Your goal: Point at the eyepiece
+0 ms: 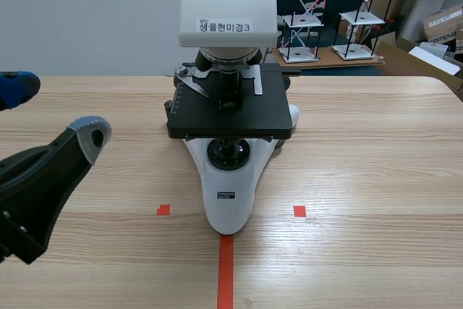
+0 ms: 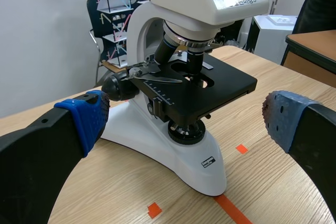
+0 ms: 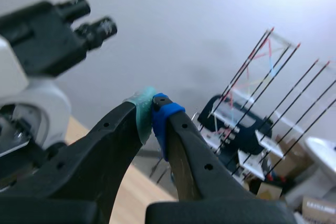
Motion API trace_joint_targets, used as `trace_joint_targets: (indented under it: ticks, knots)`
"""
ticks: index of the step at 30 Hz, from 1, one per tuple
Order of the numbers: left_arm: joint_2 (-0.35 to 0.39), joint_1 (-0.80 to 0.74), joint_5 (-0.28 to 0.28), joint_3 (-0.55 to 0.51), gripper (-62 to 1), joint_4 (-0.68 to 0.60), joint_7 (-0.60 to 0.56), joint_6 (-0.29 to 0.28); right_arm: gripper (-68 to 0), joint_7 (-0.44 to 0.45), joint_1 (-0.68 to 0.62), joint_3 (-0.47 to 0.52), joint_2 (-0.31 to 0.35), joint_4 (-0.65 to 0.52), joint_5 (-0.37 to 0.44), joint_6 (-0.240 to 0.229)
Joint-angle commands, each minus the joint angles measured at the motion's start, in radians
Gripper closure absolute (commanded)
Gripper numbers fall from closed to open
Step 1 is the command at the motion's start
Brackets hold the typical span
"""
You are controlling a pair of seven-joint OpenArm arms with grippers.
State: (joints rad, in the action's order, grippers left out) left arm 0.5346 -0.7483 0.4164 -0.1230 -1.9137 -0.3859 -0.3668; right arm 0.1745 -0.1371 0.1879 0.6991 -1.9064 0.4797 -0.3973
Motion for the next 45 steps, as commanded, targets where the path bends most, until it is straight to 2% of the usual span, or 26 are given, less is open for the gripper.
trace_joint_targets:
  ticks: [1, 5, 12, 22, 29, 33, 45]
  knots:
    - [0.0, -0.002, 0.007, -0.001, -61.5, -0.012, -0.013, 0.003, -1.5, 0.001, 0.072, -0.055, 0.023, 0.019, 0.005, 0.003]
    - [0.0, -0.002, 0.007, -0.001, -61.5, -0.012, -0.013, 0.005, -1.5, -0.001, 0.247, -0.195, 0.044, 0.109, 0.005, 0.003]
    - [0.0, -0.002, 0.007, -0.001, -61.5, -0.012, -0.013, 0.005, -1.5, -0.001, 0.518, -0.412, 0.043, 0.294, 0.008, 0.003]
    - [0.0, -0.002, 0.007, -0.001, -61.5, -0.012, -0.013, 0.005, -1.5, 0.0, 0.74, -0.614, 0.034, 0.462, 0.031, 0.003]
    - [0.0, -0.002, 0.007, -0.001, -61.5, -0.012, -0.013, 0.005, -1.5, 0.0, 0.791, -0.654, 0.004, 0.509, 0.031, 0.0]
    - [0.0, -0.002, 0.007, -0.001, -61.5, -0.012, -0.013, 0.005, -1.5, 0.009, 0.791, -0.654, 0.004, 0.51, 0.031, -0.023]
    - [0.0, -0.002, 0.007, -0.001, -61.5, -0.012, -0.013, 0.006, -1.5, 0.008, 0.791, -0.654, 0.005, 0.51, 0.031, -0.023]
